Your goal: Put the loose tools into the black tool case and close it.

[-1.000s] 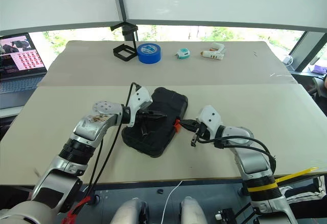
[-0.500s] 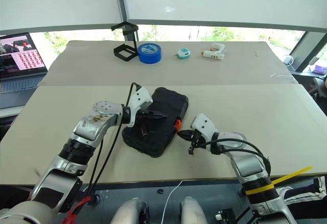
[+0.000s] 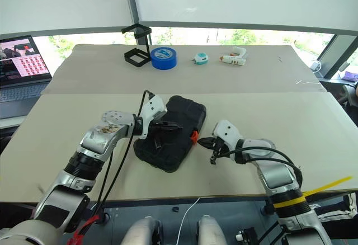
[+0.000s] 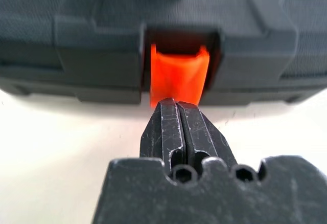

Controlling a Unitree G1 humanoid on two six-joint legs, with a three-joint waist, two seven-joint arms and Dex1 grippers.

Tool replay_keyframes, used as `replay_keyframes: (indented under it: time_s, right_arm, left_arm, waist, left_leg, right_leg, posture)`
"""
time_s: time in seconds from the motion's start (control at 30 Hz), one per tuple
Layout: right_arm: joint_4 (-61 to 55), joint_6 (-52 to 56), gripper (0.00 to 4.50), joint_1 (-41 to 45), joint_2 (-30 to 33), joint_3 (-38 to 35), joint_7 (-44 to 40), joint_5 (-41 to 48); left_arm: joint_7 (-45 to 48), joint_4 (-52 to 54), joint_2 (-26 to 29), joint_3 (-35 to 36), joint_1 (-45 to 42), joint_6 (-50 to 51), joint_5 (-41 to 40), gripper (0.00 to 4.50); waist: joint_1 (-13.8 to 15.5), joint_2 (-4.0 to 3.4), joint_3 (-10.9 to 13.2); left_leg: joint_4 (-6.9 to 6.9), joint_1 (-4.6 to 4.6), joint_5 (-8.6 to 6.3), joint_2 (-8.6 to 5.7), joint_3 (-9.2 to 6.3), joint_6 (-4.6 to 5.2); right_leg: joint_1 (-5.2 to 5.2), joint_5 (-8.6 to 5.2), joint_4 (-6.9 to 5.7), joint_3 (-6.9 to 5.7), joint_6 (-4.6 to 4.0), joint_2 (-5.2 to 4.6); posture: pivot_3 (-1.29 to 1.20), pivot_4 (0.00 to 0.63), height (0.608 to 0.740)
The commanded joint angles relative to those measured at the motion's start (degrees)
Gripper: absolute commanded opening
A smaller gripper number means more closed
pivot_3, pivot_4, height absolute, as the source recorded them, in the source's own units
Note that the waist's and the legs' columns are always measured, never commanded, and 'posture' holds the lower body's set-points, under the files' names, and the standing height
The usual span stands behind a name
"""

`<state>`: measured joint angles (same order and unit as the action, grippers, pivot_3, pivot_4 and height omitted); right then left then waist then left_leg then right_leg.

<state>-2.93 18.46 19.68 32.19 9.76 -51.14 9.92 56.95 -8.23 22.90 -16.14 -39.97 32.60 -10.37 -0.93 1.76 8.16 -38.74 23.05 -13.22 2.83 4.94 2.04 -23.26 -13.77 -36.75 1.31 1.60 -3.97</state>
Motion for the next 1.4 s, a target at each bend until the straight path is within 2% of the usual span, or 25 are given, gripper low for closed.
replay_keyframes:
  time_s: [0.03, 0.47, 0.87, 1.2, 1.3, 1.4]
  right_arm:
    - [0.73, -1.88, 0.0, 2.02, -1.22, 0.68, 0.14, -0.69]
    - [2.43, -1.78, 0.0, 4.84, -5.09, 0.69, -0.17, -0.59]
    - [-1.67, 12.05, 0.0, 10.72, -7.08, 5.33, 0.39, -1.66]
    - [-2.84, 17.85, 0.0, 13.14, -8.81, 5.69, 1.22, -1.26]
    - [-4.23, 17.71, 0.0, 12.22, -6.68, 5.32, -0.49, -1.23]
    - [-4.48, 14.44, 0.0, 9.61, -2.62, 4.19, -3.04, -1.61]
  left_arm:
    - [-0.02, -2.42, 0.95, -2.54, 2.43, 2.98, 1.68, 0.03]
    - [0.48, -2.61, 1.54, -3.31, 2.63, 4.0, 1.95, 0.03]
    - [0.37, -2.19, 1.56, -3.75, 4.2, 4.46, 1.71, 0.03]
    - [-0.55, -1.19, 1.54, -3.45, 6.44, 5.15, 1.09, 0.03]
    - [-0.66, -0.58, 1.63, -2.1, 7.51, 3.38, 0.49, 0.03]
    - [-0.83, 0.85, 1.16, 2.61, 8.7, 0.84, -2.52, 0.03]
  waist:
    - [-0.08, 0.0, 0.0]
    - [-0.38, 0.0, 0.0]
    - [-1.47, 0.0, 0.0]
    - [-1.66, 0.0, 0.0]
    - [-1.7, 0.0, 0.0]
    - [-1.7, -0.02, -0.01]
  left_leg:
    - [0.0, 0.0, 0.0, 0.0, 0.0, 0.0]
    - [0.03, 0.0, 0.0, 0.04, 0.0, 0.0]
    - [0.1, -0.04, 0.0, 0.08, -0.02, 0.0]
    - [0.35, -0.17, 0.0, 0.08, -0.03, 0.0]
    - [0.41, -0.21, 0.0, 0.09, -0.02, 0.0]
    - [0.5, -0.21, 0.0, 0.09, 0.02, 0.0]
  right_leg:
    - [0.0, 0.0, 0.0, 0.0, 0.0, 0.0]
    - [-0.03, 0.0, -0.01, 0.01, -0.02, 0.04]
    - [-0.06, -0.02, -0.03, 0.02, -0.07, 0.06]
    - [-0.08, -0.06, -0.02, 0.11, -0.14, 0.12]
    - [-0.1, -0.06, -0.02, 0.19, -0.16, 0.17]
    - [-0.19, -0.08, -0.02, 0.31, -0.17, 0.21]
  posture:
    - [0.0, 0.15, 0.74]
    - [0.0, 0.15, 0.74]
    - [0.0, 0.15, 0.74]
    - [0.0, 0.15, 0.74]
    - [0.0, 0.15, 0.74]
    - [0.0, 0.15, 0.74]
